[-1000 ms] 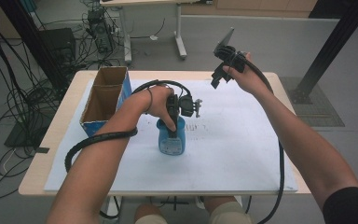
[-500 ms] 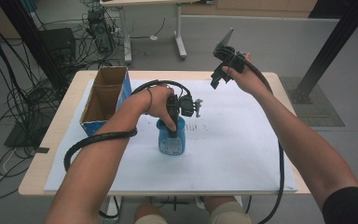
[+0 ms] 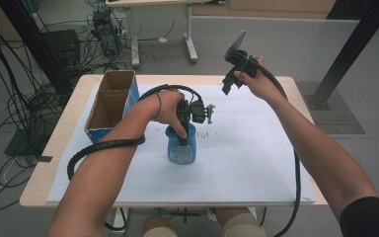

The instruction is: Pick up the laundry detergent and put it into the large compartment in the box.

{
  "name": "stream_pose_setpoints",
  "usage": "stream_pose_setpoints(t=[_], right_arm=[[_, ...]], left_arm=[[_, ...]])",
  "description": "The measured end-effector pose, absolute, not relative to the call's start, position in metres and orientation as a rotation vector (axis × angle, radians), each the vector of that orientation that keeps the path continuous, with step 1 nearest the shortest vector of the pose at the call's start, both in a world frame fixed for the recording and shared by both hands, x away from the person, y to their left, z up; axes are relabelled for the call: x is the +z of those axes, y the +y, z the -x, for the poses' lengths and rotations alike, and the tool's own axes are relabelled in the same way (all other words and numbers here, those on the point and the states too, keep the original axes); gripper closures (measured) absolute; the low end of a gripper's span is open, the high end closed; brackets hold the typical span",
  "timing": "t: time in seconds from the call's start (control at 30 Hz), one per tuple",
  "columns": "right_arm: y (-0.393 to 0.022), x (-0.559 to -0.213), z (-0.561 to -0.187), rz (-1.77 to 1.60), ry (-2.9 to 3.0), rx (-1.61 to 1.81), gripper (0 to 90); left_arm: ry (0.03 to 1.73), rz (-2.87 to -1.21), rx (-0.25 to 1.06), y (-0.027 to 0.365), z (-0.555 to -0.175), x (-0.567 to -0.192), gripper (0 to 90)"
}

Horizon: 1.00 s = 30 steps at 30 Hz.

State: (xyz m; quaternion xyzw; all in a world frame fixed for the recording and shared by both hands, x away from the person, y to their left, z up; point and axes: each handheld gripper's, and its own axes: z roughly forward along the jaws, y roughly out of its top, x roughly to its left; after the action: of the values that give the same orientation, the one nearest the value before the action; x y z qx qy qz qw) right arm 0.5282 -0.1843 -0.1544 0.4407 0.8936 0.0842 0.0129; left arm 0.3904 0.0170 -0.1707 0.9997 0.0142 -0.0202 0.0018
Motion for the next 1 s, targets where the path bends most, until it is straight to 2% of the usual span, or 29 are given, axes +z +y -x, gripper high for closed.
stream_pose_setpoints(t=[1.0], right_arm=[[-0.1816,-0.1587,-0.5259,-1.367,2.789,0.26,7.0]], left_arm=[[0.07,-3.146,-0.063,0.0151,-0.3902,-0.1706,37.5]])
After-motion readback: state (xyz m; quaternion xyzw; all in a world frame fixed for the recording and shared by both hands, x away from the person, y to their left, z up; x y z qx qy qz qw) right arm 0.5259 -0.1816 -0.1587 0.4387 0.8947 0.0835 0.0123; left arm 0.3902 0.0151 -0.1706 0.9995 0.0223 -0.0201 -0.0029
